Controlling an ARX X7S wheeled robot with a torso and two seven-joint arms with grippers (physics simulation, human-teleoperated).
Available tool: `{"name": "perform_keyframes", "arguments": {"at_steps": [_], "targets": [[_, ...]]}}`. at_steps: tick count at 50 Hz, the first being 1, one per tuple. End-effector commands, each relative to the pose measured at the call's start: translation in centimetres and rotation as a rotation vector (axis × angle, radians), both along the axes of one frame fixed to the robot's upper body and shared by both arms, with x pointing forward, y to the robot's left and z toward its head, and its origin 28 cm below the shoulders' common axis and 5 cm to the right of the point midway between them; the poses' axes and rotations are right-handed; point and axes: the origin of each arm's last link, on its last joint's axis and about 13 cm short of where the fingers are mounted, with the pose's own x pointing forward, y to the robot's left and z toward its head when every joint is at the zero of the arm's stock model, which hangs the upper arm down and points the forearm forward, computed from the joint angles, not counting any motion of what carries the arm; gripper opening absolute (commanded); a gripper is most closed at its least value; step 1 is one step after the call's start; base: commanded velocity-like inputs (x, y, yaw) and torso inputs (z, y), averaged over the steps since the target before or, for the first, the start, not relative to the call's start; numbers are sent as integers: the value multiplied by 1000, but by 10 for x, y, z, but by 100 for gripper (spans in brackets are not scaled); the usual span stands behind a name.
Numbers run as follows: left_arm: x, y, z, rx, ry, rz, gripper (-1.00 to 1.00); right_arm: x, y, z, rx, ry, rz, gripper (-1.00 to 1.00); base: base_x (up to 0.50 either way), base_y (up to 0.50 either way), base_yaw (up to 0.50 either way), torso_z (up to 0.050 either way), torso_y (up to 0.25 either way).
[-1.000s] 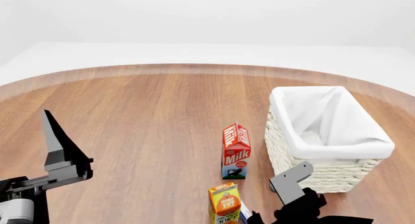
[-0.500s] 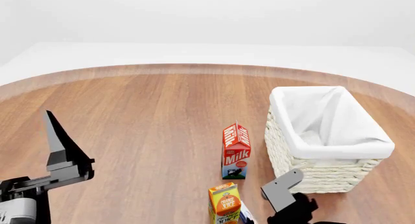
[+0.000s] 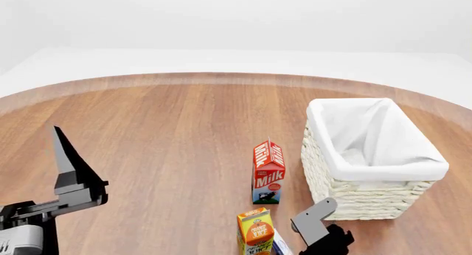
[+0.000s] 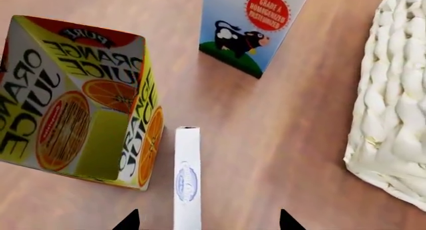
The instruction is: Pick up the cream cheese box and the butter, and put them in the basket.
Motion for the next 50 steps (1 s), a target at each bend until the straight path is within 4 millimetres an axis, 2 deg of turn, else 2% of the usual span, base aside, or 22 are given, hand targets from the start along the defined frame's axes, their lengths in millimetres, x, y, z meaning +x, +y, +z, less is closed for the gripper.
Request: {"name": "perform_keyframes", "arguments": {"at_steps": [1, 50], "targets": [[-1, 2, -1, 13, -2, 16, 100, 4, 6, -8, 26, 6, 7, 100, 0, 0, 0, 0, 0], [-1, 1, -4, 14, 6, 13, 100, 2, 11, -33, 21, 30, 6, 100, 0, 0, 0, 0, 0]]}}
